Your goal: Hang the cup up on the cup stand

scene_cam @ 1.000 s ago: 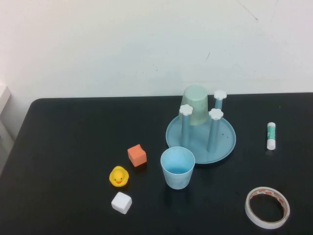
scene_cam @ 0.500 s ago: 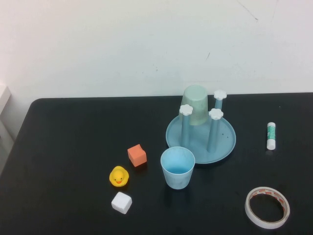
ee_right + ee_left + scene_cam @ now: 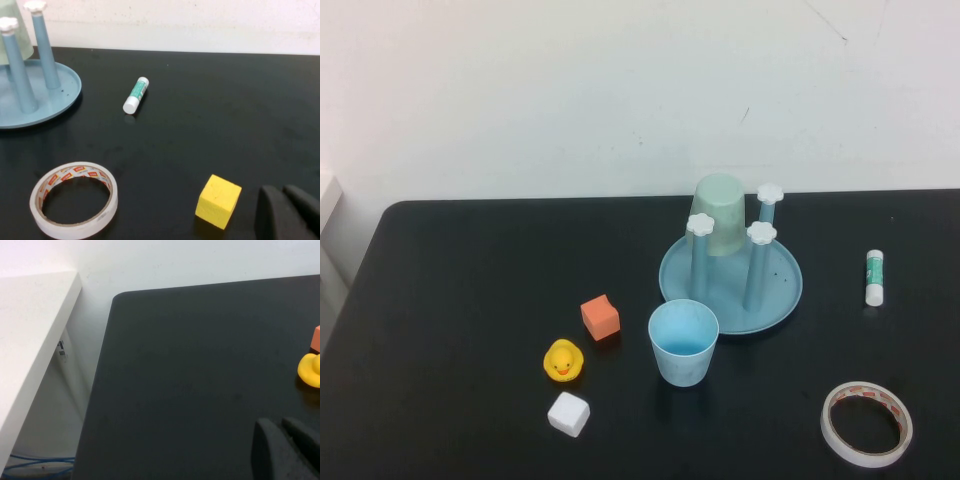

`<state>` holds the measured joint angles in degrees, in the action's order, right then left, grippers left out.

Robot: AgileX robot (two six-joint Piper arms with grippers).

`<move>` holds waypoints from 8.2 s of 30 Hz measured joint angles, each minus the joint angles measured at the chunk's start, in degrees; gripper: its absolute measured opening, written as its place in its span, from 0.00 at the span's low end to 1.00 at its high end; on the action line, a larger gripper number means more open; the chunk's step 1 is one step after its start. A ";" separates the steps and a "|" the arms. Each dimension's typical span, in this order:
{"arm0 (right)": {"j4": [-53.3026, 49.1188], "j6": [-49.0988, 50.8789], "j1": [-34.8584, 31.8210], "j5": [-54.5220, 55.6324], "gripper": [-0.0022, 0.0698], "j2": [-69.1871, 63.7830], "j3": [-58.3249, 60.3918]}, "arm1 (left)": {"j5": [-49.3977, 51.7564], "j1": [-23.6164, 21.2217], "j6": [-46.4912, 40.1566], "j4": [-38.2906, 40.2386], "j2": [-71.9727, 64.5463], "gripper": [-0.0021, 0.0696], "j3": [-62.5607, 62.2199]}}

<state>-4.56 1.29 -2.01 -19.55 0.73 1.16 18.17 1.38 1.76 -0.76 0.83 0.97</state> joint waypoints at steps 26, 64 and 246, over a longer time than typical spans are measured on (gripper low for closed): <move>-0.21 0.43 0.00 43.11 0.03 0.00 0.48 | -41.01 0.00 0.00 0.29 0.00 0.03 0.13; 25.87 -34.94 0.00 -12.31 0.03 -51.03 -40.05 | 0.22 0.00 -3.44 4.34 -16.29 0.03 -22.70; 72.50 -60.33 45.28 -42.60 0.53 -104.62 -88.20 | -4.77 -0.35 -52.49 99.83 -19.63 0.86 -29.13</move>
<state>67.94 -59.04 43.27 -62.15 -103.88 -87.04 13.40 1.03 -50.73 99.07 -18.80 -28.16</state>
